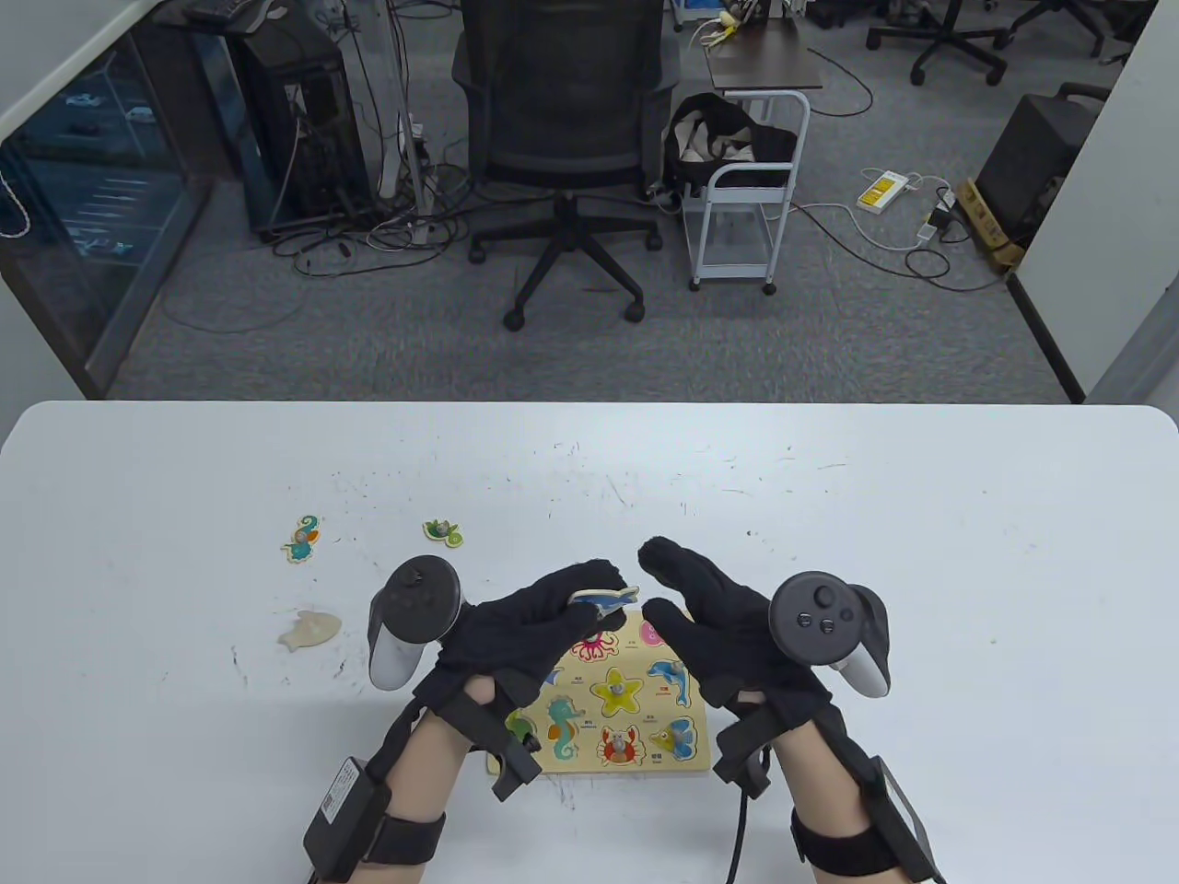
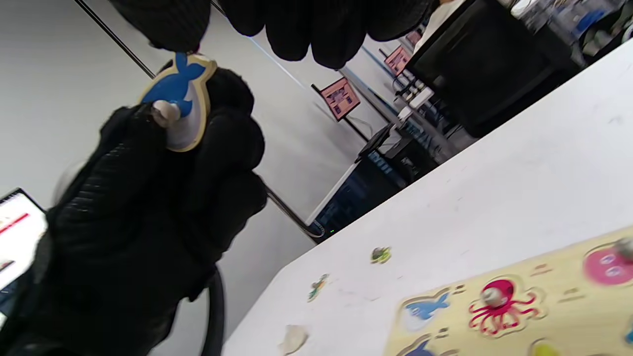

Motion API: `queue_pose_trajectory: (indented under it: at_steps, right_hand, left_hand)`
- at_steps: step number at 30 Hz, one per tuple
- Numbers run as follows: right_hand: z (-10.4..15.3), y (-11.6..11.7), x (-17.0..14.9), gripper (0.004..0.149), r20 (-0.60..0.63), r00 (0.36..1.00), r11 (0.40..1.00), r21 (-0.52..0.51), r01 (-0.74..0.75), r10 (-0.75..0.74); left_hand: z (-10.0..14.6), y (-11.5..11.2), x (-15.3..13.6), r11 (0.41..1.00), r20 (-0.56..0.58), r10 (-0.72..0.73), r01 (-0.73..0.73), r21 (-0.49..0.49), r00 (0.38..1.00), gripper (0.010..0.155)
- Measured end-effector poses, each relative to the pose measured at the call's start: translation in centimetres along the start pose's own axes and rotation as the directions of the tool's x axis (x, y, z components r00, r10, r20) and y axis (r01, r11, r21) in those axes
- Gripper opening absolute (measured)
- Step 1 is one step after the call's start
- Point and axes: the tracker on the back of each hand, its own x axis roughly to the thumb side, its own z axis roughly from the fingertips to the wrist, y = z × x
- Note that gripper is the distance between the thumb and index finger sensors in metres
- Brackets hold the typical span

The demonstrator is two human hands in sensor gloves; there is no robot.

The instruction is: Fit puzzle pieces into frame

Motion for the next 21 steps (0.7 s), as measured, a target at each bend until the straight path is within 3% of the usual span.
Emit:
queue_pose_trajectory:
  at_steps: [4,8,12,16,21]
  right_hand:
    - [-0.1,0.1,-0.2,0.062,0.021,0.996,0.996,0.024,0.088,-0.089]
    - [-0.1,0.3,0.2,0.058,0.033,0.998,0.998,0.024,0.061,-0.062]
    - [0.2,0.5,1.0,0.053,0.028,1.0,0.998,-0.066,0.006,-0.004]
    - [0.5,0.8,1.4,0.049,0.027,0.999,0.991,-0.135,-0.025,0.029]
    - [0.1,0.7,0.7,0.048,0.028,0.999,0.994,-0.111,0.022,-0.019]
  left_hand:
    - [-0.2,-0.4,-0.6,0.996,-0.014,0.084,-0.084,-0.032,0.996,0.053]
    - [-0.5,-0.8,-1.3,0.984,-0.025,0.167,-0.168,-0.064,0.986,0.051]
    - [-0.6,-1.0,-1.7,0.969,-0.039,0.235,-0.237,-0.069,0.971,0.05]
    - [-0.5,-1.2,-1.4,0.977,-0.031,0.208,-0.21,-0.05,0.978,0.05]
    - [-0.2,-0.9,-0.8,0.997,-0.026,0.075,-0.075,0.007,0.997,0.051]
